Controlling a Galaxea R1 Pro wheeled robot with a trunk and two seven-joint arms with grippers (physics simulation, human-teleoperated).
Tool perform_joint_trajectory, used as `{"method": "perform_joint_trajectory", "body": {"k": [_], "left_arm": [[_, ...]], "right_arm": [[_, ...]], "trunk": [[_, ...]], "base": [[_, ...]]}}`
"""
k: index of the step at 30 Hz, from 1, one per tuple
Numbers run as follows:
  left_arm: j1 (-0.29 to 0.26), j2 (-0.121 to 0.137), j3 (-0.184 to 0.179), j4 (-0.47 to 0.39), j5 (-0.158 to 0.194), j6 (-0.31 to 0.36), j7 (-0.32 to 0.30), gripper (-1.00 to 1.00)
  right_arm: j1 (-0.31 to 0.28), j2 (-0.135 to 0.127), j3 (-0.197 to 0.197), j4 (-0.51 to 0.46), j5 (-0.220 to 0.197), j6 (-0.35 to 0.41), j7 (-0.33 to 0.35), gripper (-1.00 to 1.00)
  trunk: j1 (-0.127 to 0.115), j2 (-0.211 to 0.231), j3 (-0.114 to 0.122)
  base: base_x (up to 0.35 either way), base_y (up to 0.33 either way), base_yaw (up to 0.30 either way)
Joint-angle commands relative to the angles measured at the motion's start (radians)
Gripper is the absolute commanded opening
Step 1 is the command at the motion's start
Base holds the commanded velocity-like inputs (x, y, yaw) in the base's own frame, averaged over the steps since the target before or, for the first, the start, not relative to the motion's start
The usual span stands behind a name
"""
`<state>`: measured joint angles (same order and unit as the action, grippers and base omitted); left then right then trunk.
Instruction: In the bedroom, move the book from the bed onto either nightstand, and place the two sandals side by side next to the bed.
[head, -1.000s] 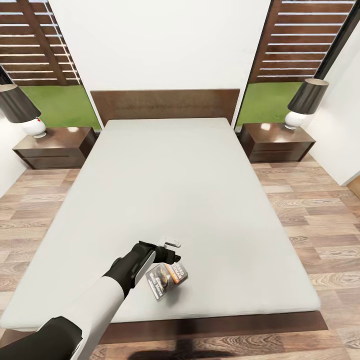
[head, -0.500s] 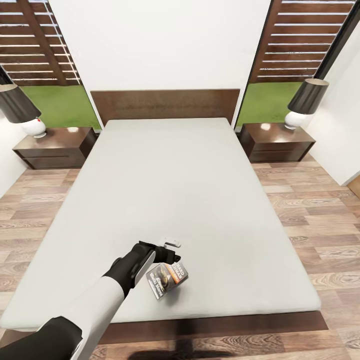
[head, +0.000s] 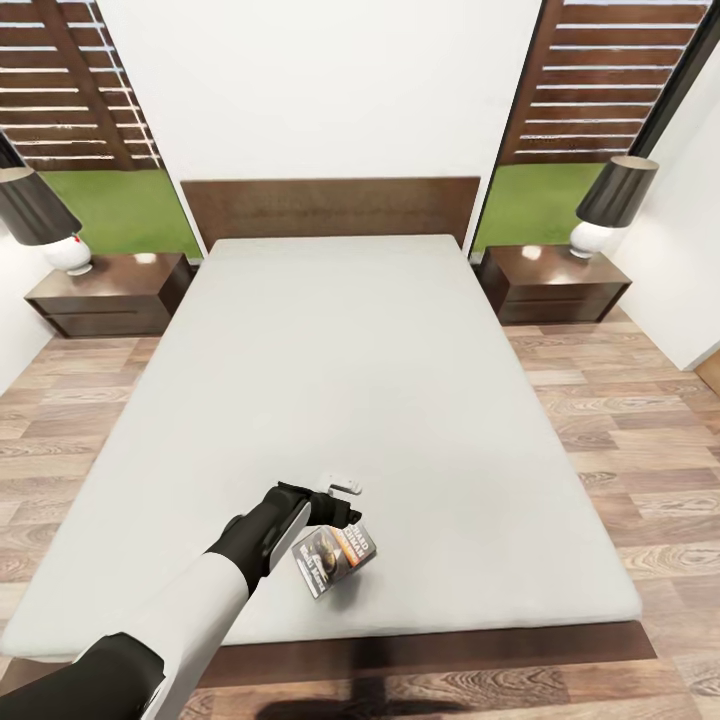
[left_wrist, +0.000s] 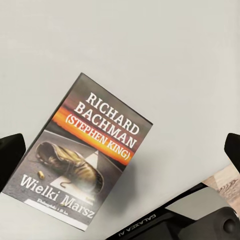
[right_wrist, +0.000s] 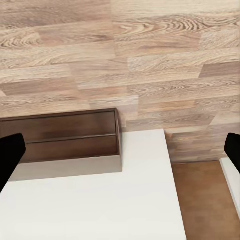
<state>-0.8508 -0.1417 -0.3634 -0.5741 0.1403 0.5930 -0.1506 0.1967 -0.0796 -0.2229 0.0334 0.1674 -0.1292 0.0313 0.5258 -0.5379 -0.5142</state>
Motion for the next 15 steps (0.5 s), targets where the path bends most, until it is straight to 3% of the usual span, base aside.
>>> {"method": "perform_joint_trajectory", "body": {"k": [1,15], "left_arm": [[-0.001,0.001,-0.003,-0.001,0.010,0.005,0.003,1.00],[-0.001,0.001,-0.003,-0.001,0.010,0.005,0.004,1.00]], "right_arm": [[0.000,-0.001,-0.009,0.002,0.009,-0.006,0.002,1.00],[0.000,0.000,-0.009,0.002,0.009,-0.005,0.002,1.00]], "trunk": [[0.000,-0.001,-0.002],[0.000,-0.001,-0.020]], "base": [[0.000,0.000,0.000],[0.000,0.000,0.000]]}}
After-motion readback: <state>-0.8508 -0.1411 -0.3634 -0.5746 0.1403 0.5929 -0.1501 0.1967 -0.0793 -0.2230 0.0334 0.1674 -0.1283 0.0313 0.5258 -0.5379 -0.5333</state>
